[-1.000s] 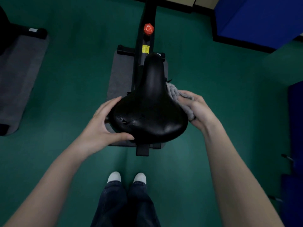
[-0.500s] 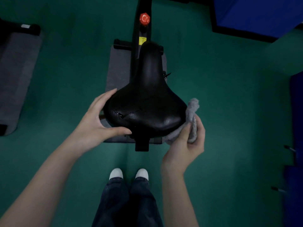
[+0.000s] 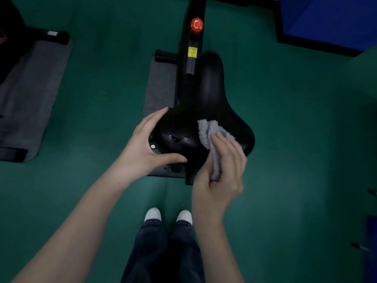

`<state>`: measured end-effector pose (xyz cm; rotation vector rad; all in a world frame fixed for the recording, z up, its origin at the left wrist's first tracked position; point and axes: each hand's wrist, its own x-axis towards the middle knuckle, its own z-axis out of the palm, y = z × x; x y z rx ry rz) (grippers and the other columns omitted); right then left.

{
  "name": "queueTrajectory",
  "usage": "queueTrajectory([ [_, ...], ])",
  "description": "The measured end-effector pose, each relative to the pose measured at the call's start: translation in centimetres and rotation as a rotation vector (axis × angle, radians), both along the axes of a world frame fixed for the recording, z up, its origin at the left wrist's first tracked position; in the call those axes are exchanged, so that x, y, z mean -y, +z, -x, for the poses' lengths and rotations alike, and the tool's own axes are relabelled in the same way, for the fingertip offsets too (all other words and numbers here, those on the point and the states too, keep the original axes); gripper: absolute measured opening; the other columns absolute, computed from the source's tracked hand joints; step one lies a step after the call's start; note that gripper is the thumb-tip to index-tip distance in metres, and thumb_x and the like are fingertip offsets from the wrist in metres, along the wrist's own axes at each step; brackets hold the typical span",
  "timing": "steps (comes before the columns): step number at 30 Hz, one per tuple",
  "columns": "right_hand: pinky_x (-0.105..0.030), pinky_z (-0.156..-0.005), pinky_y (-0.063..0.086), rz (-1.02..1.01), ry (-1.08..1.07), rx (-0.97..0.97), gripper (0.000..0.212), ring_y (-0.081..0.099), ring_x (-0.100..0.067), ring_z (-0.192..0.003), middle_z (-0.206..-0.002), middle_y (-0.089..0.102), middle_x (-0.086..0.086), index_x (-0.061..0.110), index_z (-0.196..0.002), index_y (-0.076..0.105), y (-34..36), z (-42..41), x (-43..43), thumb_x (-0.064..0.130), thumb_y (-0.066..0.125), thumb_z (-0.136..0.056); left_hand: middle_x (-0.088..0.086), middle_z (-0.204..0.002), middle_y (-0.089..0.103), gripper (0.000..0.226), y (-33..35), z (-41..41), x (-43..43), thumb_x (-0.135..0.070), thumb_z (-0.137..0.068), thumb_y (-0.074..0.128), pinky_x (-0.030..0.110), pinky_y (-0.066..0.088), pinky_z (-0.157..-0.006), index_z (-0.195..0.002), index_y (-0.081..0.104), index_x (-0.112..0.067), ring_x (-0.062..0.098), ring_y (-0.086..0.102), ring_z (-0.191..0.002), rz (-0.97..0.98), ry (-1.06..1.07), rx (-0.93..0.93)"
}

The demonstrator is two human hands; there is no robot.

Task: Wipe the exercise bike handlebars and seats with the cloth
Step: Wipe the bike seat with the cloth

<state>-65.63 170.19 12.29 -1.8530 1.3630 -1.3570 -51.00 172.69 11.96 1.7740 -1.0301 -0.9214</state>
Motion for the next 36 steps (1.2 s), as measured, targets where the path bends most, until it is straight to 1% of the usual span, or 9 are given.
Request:
queueTrajectory([
  [6,-0.023,-0.095,0.043,-0.082,0.035,-0.176,0.033,0.059,-0.023,-0.105,-0.104,0.063,0.002,0.004,-0.109,0.067,2.2,-0.4,5.3,-0.01,0.053,-0.083,-0.009,-0.148,0.033,0.116,-0.3,0.1,-0.3,-0.051,-0.044,0.08,0.039,0.028,-0.115,-0.146,0.029,-0.029,0.005,0.028,-0.137,-0.012,-0.003,-0.013],
  [8,-0.027,-0.097,0.043,-0.058,0.06,-0.26,0.032,0.058,-0.024,-0.107,-0.107,0.066,-0.002,0.004,-0.109,0.067,2.5,-1.5,5.0,-0.006,0.051,-0.083,-0.009,-0.148,0.032,0.119,-0.6,0.2,-0.5,-0.053,-0.044,0.08,0.039,0.028,-0.115,-0.147,0.026,-0.029,0.006,0.028,-0.138,-0.009,-0.012,-0.005],
  [11,-0.041,-0.101,0.042,0.079,0.343,-0.364,0.032,0.056,-0.027,-0.114,-0.115,0.066,-0.01,0.0,-0.11,0.067,1.6,-1.7,2.2,-0.009,0.051,-0.085,-0.012,-0.146,0.033,0.12,-1.5,0.3,-1.1,-0.055,-0.042,0.08,0.033,0.028,-0.115,-0.146,0.026,-0.031,0.002,0.029,-0.136,-0.006,0.043,-0.053],
  [15,-0.044,-0.104,0.04,0.229,0.581,-0.395,0.026,0.055,-0.028,-0.119,-0.119,0.064,-0.011,-0.001,-0.111,0.068,0.8,1.4,1.9,-0.009,0.054,-0.09,-0.012,-0.144,0.035,0.113,-2.4,0.7,-1.8,-0.056,-0.042,0.079,0.035,0.028,-0.115,-0.142,0.029,-0.036,0.003,0.032,-0.135,0.018,0.12,-0.151],
  [21,-0.024,-0.097,0.043,0.068,0.434,-0.411,0.029,0.06,-0.024,-0.104,-0.106,0.067,-0.009,0.0,-0.107,0.068,2.8,-1.6,4.8,-0.013,0.055,-0.084,-0.009,-0.143,0.039,0.113,-3.1,1.9,-2.2,-0.055,-0.045,0.079,0.036,0.031,-0.113,-0.144,0.034,-0.025,0.005,0.035,-0.133,0.034,0.235,-0.215],
  [25,-0.032,-0.096,0.044,0.086,0.734,-0.607,0.036,0.058,-0.023,-0.108,-0.107,0.067,-0.006,0.005,-0.108,0.068,3.6,-4.4,5.3,-0.012,0.055,-0.079,-0.012,-0.138,0.042,0.095,-3.8,2.9,-2.5,-0.037,-0.056,0.086,0.024,0.031,-0.108,-0.138,0.04,-0.025,0.006,0.038,-0.13,0.059,0.329,-0.23],
  [28,-0.042,-0.095,0.045,0.129,1.013,-0.63,0.034,0.056,-0.024,-0.114,-0.11,0.066,-0.007,0.002,-0.107,0.068,3.9,-3.1,5.8,-0.015,0.056,-0.08,-0.014,-0.132,0.046,0.082,-4.2,4.0,-2.6,-0.039,-0.058,0.083,0.03,0.032,-0.11,-0.13,0.044,-0.032,0.007,0.04,-0.128,0.091,0.41,-0.273],
  [32,-0.031,-0.1,0.042,0.14,1.148,-0.595,0.026,0.056,-0.021,-0.116,-0.11,0.065,-0.004,0.001,-0.107,0.067,5.1,-1.7,7.0,-0.011,0.055,-0.087,-0.01,-0.137,0.045,0.088,-4.8,5.1,-2.7,-0.039,-0.061,0.085,0.04,0.033,-0.112,-0.138,0.044,-0.023,0.009,0.038,-0.131,0.104,0.47,-0.316],
  [36,-0.021,-0.09,0.042,0.12,1.113,-0.834,0.026,0.06,-0.021,-0.104,-0.105,0.068,-0.004,0.007,-0.107,0.068,5.8,-6.6,8.0,-0.003,0.055,-0.086,-0.011,-0.137,0.043,0.087,-4.7,6.1,-3.0,-0.037,-0.064,0.085,0.041,0.031,-0.113,-0.139,0.043,-0.026,0.009,0.034,-0.133,0.119,0.534,-0.352],
])
